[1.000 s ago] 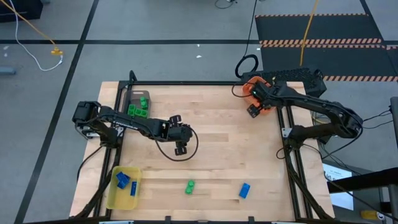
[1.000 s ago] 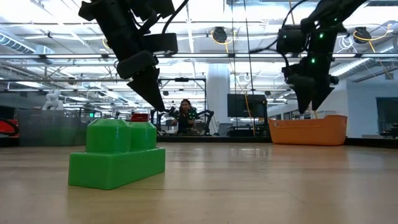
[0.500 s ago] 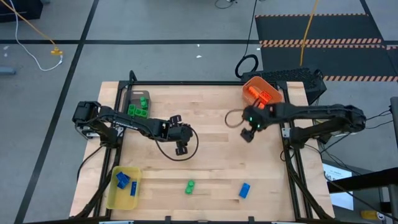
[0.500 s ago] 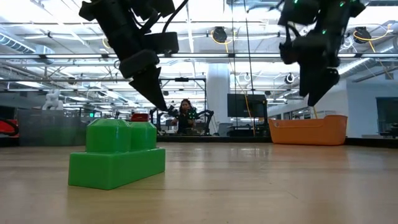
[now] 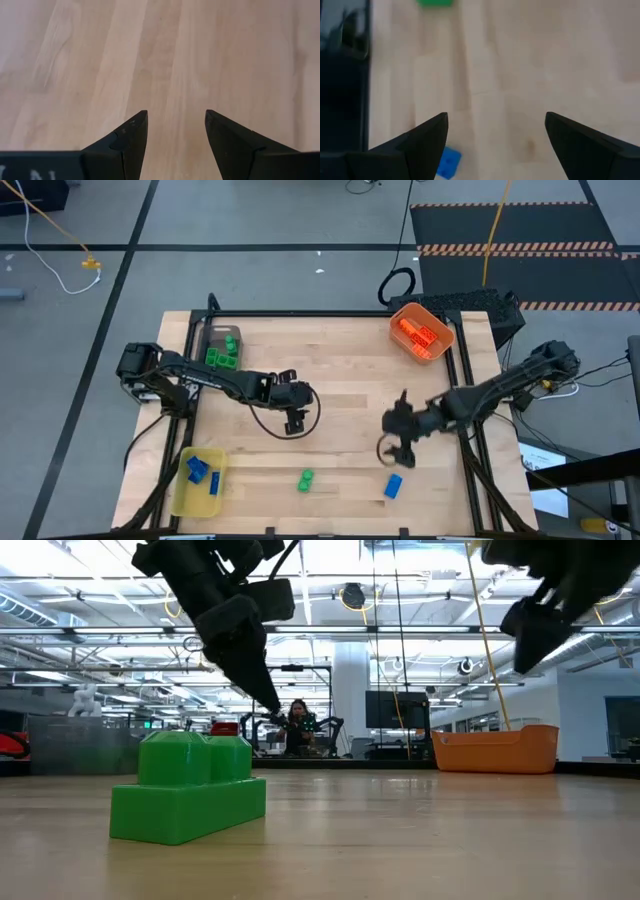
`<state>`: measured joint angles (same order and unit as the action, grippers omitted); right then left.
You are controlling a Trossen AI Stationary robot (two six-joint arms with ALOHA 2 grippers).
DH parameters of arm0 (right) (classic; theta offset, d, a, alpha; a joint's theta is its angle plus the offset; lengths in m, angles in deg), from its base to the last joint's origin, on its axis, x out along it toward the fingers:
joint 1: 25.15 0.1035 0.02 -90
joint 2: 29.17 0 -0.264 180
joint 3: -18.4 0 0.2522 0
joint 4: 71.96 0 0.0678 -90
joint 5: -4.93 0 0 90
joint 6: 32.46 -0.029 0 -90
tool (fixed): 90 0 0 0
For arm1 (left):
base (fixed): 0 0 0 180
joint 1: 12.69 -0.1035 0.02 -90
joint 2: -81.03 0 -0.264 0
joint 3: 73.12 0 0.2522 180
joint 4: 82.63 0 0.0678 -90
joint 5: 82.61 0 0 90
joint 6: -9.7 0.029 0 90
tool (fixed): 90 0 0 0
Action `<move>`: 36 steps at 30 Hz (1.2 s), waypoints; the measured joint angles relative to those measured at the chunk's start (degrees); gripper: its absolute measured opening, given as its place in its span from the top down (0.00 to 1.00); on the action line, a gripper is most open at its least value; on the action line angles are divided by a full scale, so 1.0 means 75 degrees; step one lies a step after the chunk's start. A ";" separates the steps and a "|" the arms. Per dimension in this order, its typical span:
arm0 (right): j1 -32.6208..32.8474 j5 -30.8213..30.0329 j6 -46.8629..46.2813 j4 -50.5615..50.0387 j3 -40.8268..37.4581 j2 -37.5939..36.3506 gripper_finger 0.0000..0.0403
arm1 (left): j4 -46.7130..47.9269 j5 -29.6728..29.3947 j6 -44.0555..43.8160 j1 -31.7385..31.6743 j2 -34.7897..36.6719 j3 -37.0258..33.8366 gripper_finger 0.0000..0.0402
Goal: Sort & place blocks by color
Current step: Put the blue game piece into the yellow bin
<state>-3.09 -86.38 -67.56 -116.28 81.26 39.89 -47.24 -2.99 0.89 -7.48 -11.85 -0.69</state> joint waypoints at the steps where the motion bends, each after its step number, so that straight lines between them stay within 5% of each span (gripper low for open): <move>1: 0.0165 0.0001 0.0211 0.0138 0.0001 0.0157 0.20 | -0.0130 0.0037 -0.0057 0.0030 0.0000 0.0000 0.50; 10: 0.1222 0.0598 0.2723 0.1019 0.0000 0.1666 0.20 | -0.1196 0.0683 -0.0211 0.0966 0.0003 0.0000 0.50; 22: 0.2200 0.0578 0.4370 0.0695 0.0000 0.1842 0.20 | -0.2159 0.0690 -0.0905 0.2631 0.0003 0.0000 0.50; 30: 0.2551 0.0133 0.4613 0.0707 0.0000 0.2153 0.20 | -0.2195 -0.0885 -0.1097 0.3064 0.0003 0.0000 0.50; 36: 0.2559 0.0160 0.4979 0.1160 0.0000 0.2740 0.20 | -0.2351 -0.1027 -0.1056 0.3043 0.0003 0.0000 0.50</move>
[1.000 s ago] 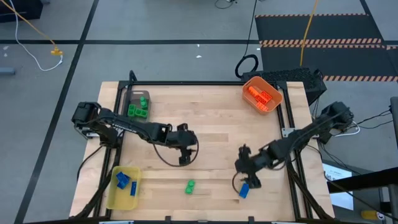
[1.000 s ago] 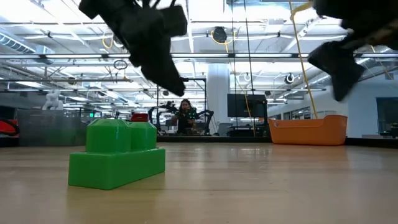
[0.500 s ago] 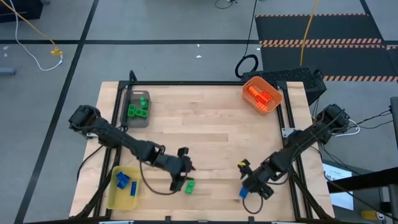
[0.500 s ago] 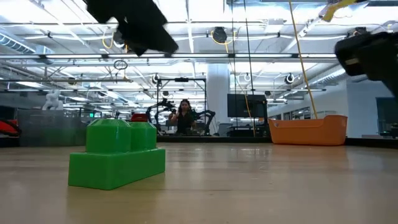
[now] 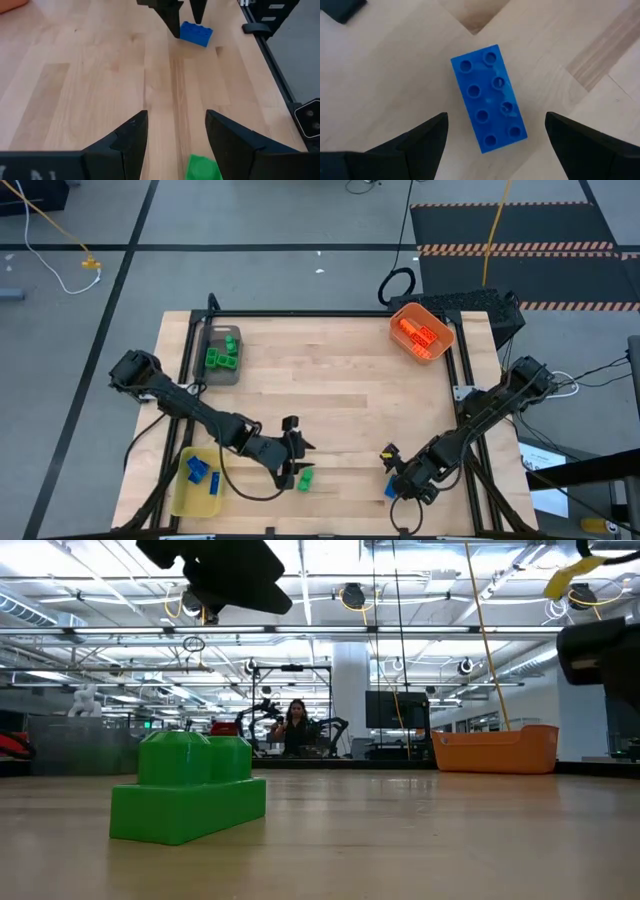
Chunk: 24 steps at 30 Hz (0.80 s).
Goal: Sort & place blocks by color
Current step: Put the blue game piece into the yellow bin
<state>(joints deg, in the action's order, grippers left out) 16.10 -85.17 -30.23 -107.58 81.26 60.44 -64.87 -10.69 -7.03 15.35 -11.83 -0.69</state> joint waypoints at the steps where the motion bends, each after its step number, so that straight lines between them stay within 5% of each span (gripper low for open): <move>1: -0.0005 -0.0004 0.0046 0.0034 0.0000 0.0057 0.20 | 0.0019 0.0000 -0.0001 0.0000 0.0000 0.0000 0.50; 8: -0.0171 -0.0069 0.0222 0.0104 0.0002 0.0169 0.33 | 0.0043 0.0000 -0.0049 0.0000 0.0000 0.0000 0.50; 16: -0.0191 -0.0178 0.0259 0.0145 0.0003 0.0160 0.72 | 0.0037 -0.0003 -0.0051 -0.0056 0.0000 0.0000 0.50; 24: -0.0191 -0.0101 0.0063 0.0414 0.0003 0.0175 0.73 | 0.0040 -0.0009 -0.0041 -0.0099 0.0000 0.0000 0.50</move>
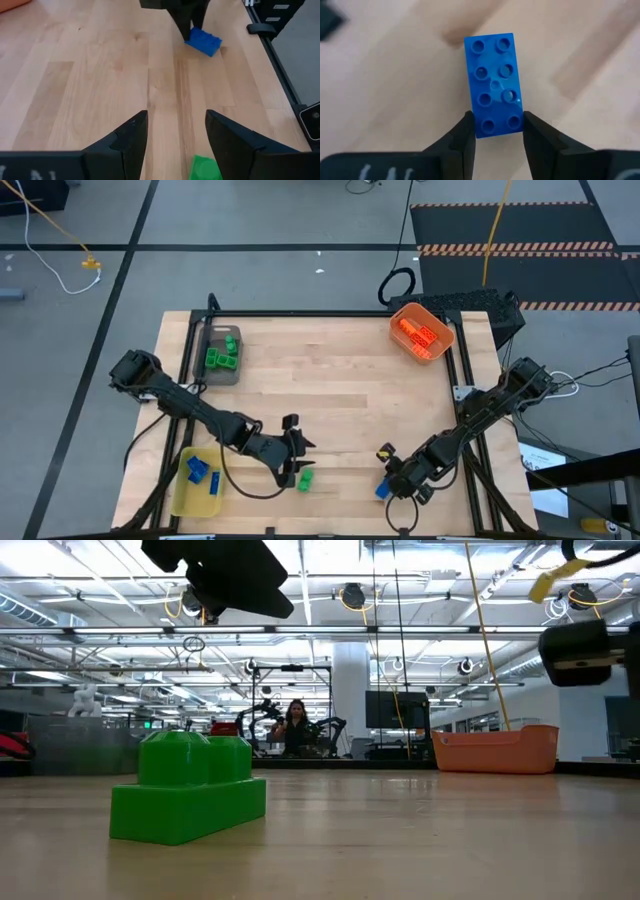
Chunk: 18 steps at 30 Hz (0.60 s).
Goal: Sort & place blocks by color
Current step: Put the blue game piece into the yellow bin
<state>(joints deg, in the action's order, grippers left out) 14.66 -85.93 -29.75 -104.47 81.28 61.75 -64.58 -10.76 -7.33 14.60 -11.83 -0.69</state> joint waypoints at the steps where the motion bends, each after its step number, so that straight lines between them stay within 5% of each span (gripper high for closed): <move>1: -0.0009 -0.0252 -0.0059 0.0048 0.0000 0.0000 0.73 | -0.0018 0.0000 0.0007 0.0000 0.0000 0.0000 0.50; 10: -0.0872 -0.2670 -0.0785 0.0575 0.0000 -0.0185 0.73 | -0.0512 -0.0368 0.0617 -0.0069 0.0000 0.0000 0.50; 18: -0.2188 -0.1362 -0.0914 0.1840 0.0000 -0.0207 0.73 | -0.0544 -0.1595 0.5029 0.0022 0.0000 0.0000 0.50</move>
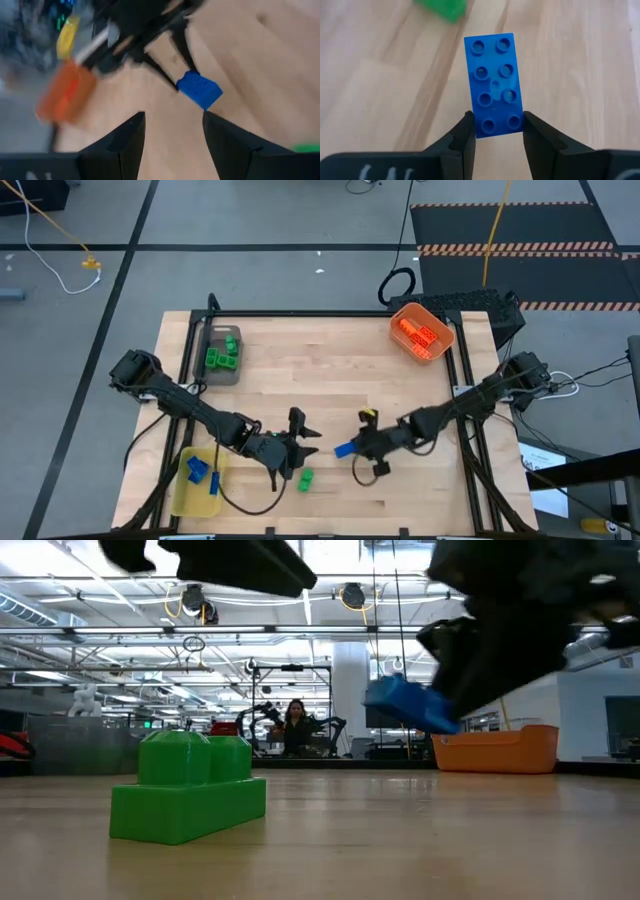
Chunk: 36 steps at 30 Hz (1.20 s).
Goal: Sort & place blocks by color
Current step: Put the blue game piece into the yellow bin
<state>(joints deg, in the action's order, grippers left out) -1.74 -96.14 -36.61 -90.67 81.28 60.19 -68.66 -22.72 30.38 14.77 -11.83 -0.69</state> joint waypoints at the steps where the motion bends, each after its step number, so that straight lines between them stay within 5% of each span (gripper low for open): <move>1: -0.0165 0.0211 -0.0017 0.0180 0.0000 0.0000 0.73 | 0.0000 0.0000 0.0636 -0.0001 0.0000 0.0000 0.50; 6: -0.0979 0.1270 -0.0029 0.1285 0.0000 0.0000 0.72 | 0.0000 -0.0010 0.2372 -0.0034 0.0000 0.0000 0.50; 13: -0.1712 0.2675 -0.0108 0.2355 0.0000 0.0000 0.72 | 0.0165 -0.0010 0.2883 -0.0116 0.0000 0.0003 0.50; 28: -0.1838 0.2716 -0.0134 0.2766 0.0000 0.0000 0.72 | -0.0436 -0.0035 0.3148 -0.0412 -0.0606 0.0002 0.29; 32: -0.1848 0.2716 -0.0162 0.2633 0.0000 0.0000 0.72 | -0.0985 -0.0320 0.3290 -0.0325 -0.0638 0.0003 0.34; 36: -0.1846 0.2716 -0.0158 0.2684 0.0000 0.0000 0.72 | -0.0940 -0.0400 0.3322 -0.0272 -0.0644 0.0003 0.51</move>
<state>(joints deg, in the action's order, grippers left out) -15.59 -75.77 -37.79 -70.54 81.28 60.19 -75.70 -25.72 55.29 12.73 -16.66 -0.67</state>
